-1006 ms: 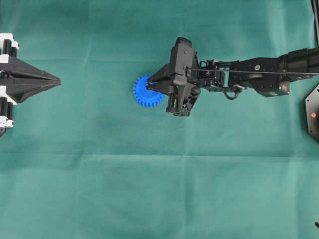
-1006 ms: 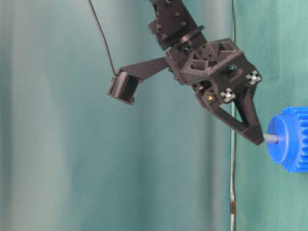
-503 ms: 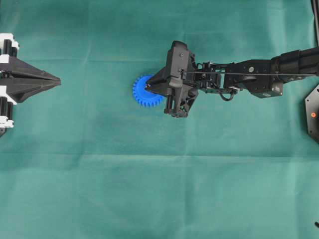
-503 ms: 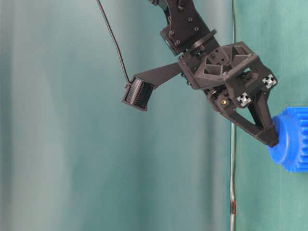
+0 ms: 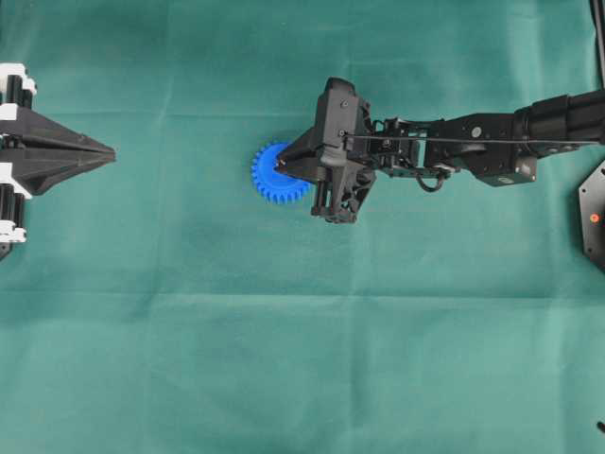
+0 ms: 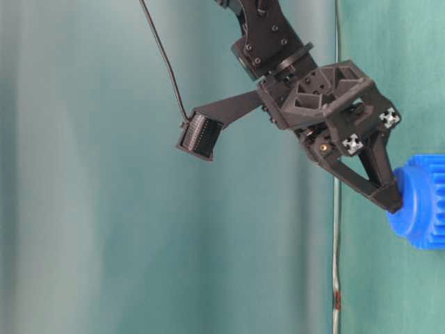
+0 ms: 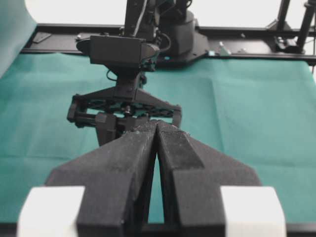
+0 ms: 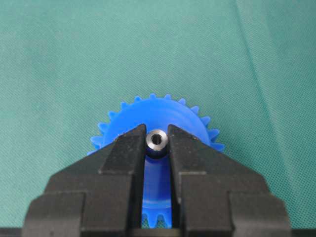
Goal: Insert the shaft placed at a random location into the center hole of the medium gear at another random location.
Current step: 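Lower the held shaft into the gear's center hole with the right gripper, then open the right gripper and retract it up and away from the gear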
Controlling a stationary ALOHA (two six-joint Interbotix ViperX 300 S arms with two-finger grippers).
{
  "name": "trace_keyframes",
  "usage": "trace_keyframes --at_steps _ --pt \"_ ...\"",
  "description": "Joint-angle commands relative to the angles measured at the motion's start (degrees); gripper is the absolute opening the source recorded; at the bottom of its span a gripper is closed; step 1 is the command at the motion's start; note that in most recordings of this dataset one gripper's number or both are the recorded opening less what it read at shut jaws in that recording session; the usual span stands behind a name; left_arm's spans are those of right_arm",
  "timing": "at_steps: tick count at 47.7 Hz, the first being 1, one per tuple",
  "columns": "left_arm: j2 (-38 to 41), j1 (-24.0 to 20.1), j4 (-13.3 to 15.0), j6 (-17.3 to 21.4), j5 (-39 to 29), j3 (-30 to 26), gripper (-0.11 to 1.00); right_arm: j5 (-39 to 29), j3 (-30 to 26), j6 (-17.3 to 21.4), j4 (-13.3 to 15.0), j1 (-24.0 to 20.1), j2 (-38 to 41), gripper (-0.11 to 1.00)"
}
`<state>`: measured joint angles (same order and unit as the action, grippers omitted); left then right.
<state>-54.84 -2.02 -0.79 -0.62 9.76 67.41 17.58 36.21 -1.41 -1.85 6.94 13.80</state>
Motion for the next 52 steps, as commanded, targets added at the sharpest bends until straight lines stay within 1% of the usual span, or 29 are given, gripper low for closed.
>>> trace_keyframes --at_steps 1,4,6,9,16,18,19,21,29,52 --pt "0.4 -0.1 -0.2 -0.1 0.3 -1.0 0.00 -0.4 -1.1 -0.1 -0.2 -0.4 -0.8 0.14" --pt "0.4 -0.1 -0.2 -0.1 0.3 -1.0 0.00 -0.4 -1.1 -0.1 -0.3 -0.4 -0.8 0.15" --pt "0.4 -0.1 -0.2 -0.1 0.4 -1.0 0.00 -0.4 -1.1 -0.1 -0.3 -0.5 -0.7 0.20" --pt "0.4 -0.1 -0.2 -0.1 0.3 -1.0 0.00 -0.4 -1.1 -0.1 -0.3 -0.5 -0.8 0.35" --pt "0.4 -0.1 -0.2 -0.1 0.3 -1.0 0.00 -0.4 -1.1 -0.1 -0.4 -0.7 -0.8 0.80" --pt "0.4 -0.1 -0.3 -0.1 0.2 -1.0 0.00 -0.4 -1.1 -0.1 -0.4 -0.8 -0.8 0.88" --pt "0.4 -0.1 -0.2 -0.1 0.2 -1.0 0.00 -0.4 -1.1 -0.1 -0.4 -0.9 -0.8 0.90" --pt "0.4 -0.2 -0.2 -0.1 0.2 -1.0 0.00 -0.4 -1.1 -0.1 -0.4 -0.9 -0.8 0.90" --pt "0.4 -0.1 -0.2 -0.1 0.2 -1.0 0.00 -0.4 -1.1 -0.1 -0.4 -1.1 -1.1 0.82" --pt "0.4 -0.1 -0.2 -0.2 0.1 -1.0 0.00 -5.2 -0.4 -0.7 -0.1 -1.1 -11.2 0.81"
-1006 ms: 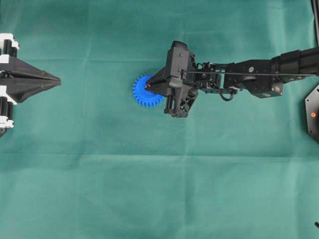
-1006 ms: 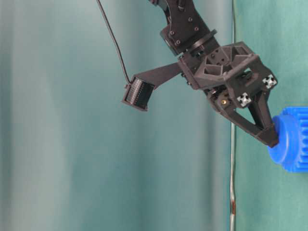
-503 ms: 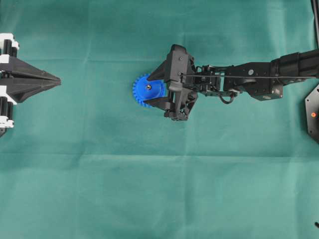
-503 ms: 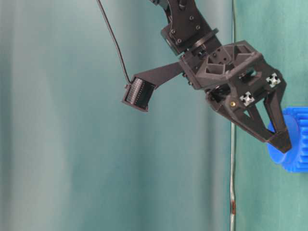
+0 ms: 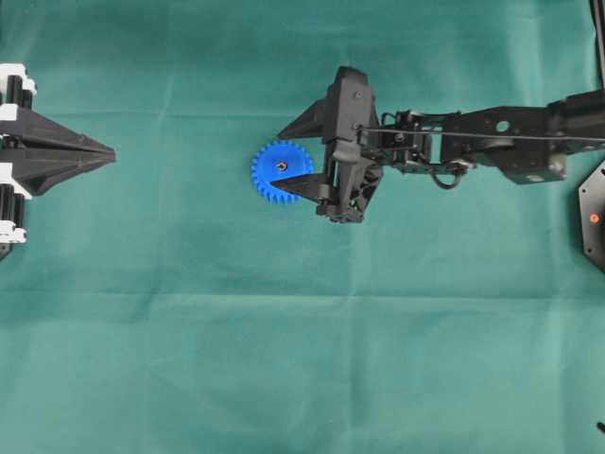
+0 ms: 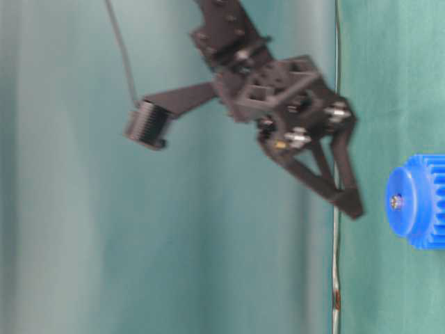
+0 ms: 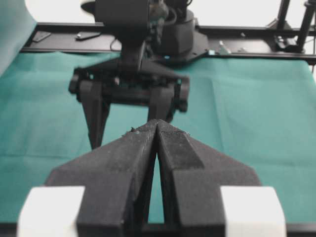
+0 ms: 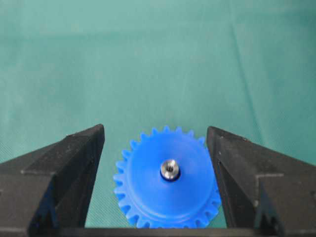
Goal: Insert the shaft placed at a random location into the center hole of the medium gear at another random location.
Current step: 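Open the right gripper and retract it up and away from the gear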
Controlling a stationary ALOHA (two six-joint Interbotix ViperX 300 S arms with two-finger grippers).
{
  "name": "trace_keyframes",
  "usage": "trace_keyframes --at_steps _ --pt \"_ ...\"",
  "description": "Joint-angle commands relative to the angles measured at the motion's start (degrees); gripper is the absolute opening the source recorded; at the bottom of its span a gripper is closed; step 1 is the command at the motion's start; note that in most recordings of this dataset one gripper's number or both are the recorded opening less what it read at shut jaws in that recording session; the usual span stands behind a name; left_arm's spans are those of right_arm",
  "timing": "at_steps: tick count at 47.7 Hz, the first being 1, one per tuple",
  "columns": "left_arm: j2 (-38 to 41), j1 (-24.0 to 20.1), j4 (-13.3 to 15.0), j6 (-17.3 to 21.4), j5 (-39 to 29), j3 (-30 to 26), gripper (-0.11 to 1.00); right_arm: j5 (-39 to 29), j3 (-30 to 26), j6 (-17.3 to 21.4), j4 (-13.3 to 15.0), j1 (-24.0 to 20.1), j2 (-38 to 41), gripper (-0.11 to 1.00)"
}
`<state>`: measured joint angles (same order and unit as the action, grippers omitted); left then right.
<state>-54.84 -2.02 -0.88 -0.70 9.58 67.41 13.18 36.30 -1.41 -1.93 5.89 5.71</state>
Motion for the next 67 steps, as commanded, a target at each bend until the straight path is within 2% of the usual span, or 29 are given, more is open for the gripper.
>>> trace_keyframes --at_steps 1,12,29,67 --pt "0.4 -0.1 -0.1 -0.1 0.3 -1.0 0.00 -1.1 -0.4 -0.7 0.0 -0.1 -3.6 0.81" --pt "0.4 -0.1 -0.1 -0.1 0.3 -1.0 0.00 -2.3 -0.1 -0.7 0.1 -0.1 -7.4 0.81" --pt "0.4 -0.1 -0.1 -0.1 0.3 -1.0 0.00 -2.3 0.9 -0.5 0.1 -0.1 -8.2 0.81" --pt "0.4 -0.1 -0.1 -0.2 0.0 -1.0 0.00 -2.3 13.1 -0.2 -0.3 -0.1 -19.0 0.81"
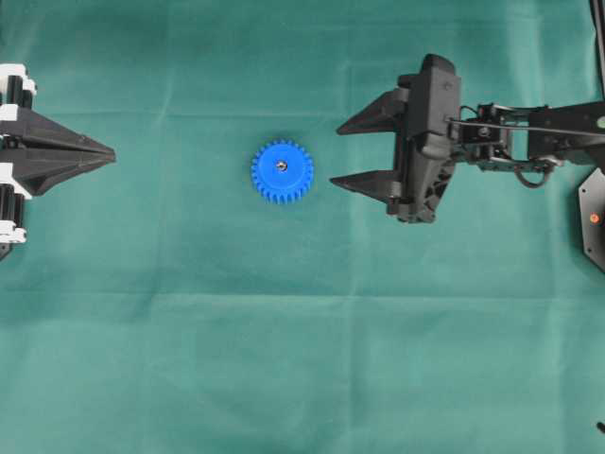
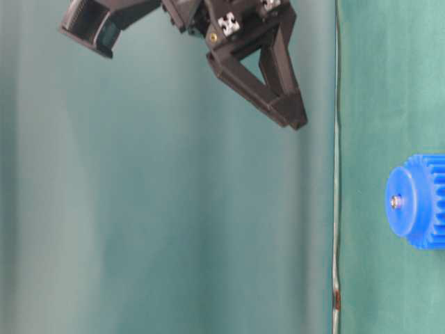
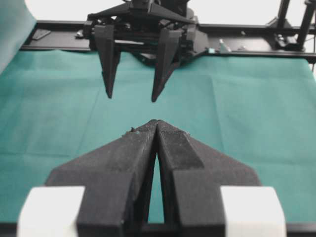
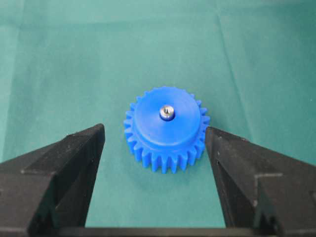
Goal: Insert the shaft placed at a random location into the center hole of the medium gear at another random location.
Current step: 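Open the right gripper and retract it up and away from the gear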
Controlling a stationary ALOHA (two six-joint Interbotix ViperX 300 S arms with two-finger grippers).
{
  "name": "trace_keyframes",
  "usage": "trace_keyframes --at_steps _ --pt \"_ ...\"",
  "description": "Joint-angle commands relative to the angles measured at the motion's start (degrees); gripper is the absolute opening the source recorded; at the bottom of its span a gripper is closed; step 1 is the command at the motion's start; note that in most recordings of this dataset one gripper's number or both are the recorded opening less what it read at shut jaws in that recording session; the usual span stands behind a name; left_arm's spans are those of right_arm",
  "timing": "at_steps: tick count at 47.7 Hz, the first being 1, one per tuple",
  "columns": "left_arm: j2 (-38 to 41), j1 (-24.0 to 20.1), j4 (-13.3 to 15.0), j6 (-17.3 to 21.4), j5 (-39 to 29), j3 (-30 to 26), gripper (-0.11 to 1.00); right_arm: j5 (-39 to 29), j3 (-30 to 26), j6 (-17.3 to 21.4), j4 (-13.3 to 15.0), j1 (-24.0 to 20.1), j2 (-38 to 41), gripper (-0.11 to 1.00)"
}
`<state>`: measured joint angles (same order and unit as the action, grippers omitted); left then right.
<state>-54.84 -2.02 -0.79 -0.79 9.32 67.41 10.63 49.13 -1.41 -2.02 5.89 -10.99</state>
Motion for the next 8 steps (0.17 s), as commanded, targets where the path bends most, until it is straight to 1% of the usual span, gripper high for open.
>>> trace_keyframes --at_steps 1,8 --pt "0.4 -0.1 -0.2 0.0 0.2 -1.0 0.00 0.2 0.5 -0.2 -0.2 -0.1 -2.5 0.81" --pt "0.4 -0.1 -0.2 -0.1 -0.1 -1.0 0.00 0.1 2.3 -0.2 -0.2 -0.1 -4.4 0.81"
